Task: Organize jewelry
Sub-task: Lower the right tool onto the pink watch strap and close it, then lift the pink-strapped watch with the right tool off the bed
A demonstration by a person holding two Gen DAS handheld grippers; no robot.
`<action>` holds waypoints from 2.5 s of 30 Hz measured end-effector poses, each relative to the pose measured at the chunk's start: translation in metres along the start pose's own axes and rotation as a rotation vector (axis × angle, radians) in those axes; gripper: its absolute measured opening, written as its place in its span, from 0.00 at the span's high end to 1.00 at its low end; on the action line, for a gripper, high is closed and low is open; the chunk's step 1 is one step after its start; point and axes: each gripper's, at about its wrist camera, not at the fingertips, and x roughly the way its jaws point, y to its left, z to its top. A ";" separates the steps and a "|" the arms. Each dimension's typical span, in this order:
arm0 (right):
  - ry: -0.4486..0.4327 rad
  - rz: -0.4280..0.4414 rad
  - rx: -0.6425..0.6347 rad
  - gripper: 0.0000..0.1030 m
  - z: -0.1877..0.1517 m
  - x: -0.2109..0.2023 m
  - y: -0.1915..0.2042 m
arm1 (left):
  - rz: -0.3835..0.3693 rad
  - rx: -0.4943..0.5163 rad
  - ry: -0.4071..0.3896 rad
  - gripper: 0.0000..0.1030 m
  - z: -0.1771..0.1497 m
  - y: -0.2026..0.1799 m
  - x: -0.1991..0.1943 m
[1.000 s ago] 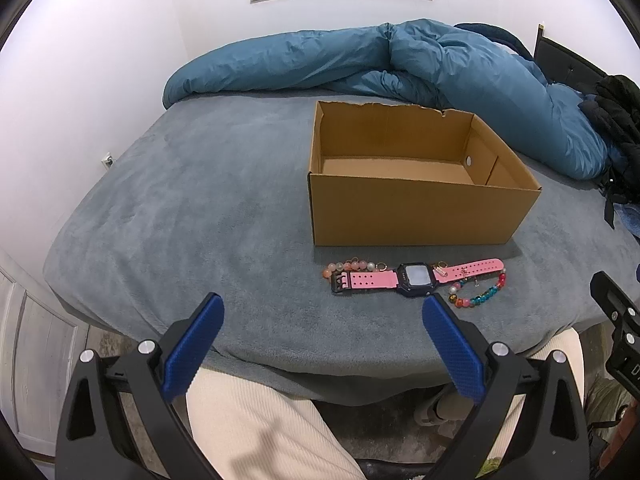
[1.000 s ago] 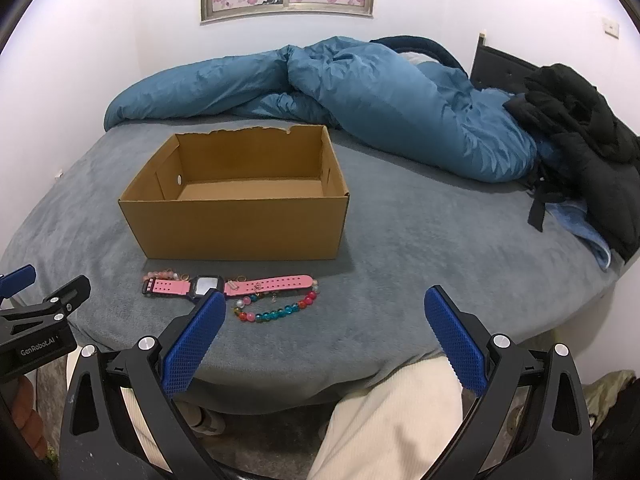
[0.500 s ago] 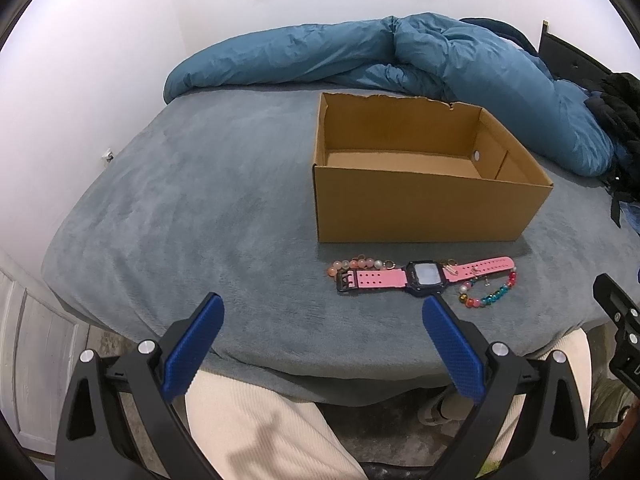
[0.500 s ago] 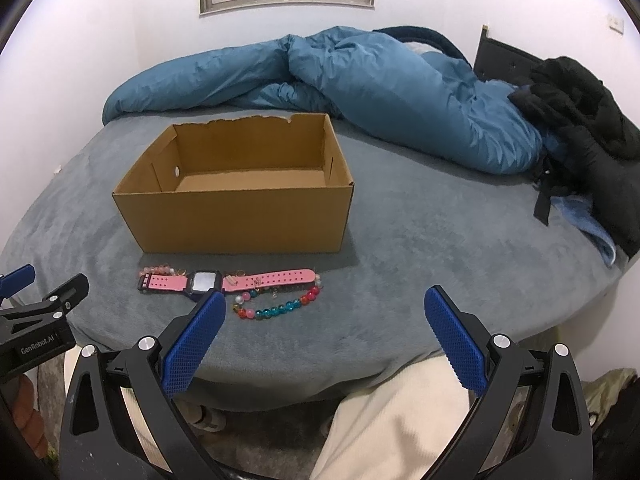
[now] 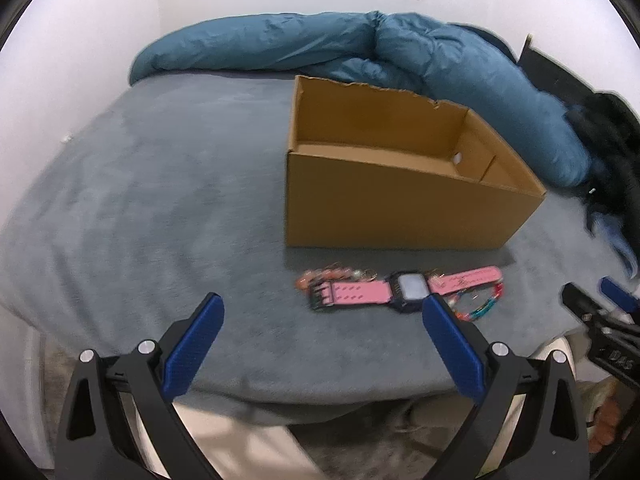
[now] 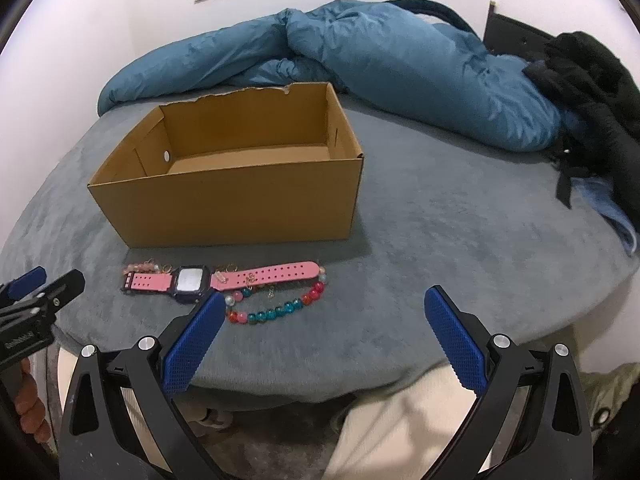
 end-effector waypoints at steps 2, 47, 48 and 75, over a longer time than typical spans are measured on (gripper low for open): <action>0.004 0.020 -0.001 0.08 0.001 0.008 -0.002 | -0.060 -0.035 -0.004 0.05 0.003 0.005 0.004; 0.218 0.474 0.099 0.79 0.025 0.115 -0.027 | -0.150 0.014 0.179 0.73 0.000 0.014 0.097; 0.216 0.463 0.086 0.81 0.025 0.114 -0.025 | -0.150 0.012 0.180 0.73 0.000 0.015 0.097; 0.230 0.478 0.108 0.99 0.014 0.124 -0.024 | -0.037 0.013 0.273 0.62 0.011 -0.001 0.099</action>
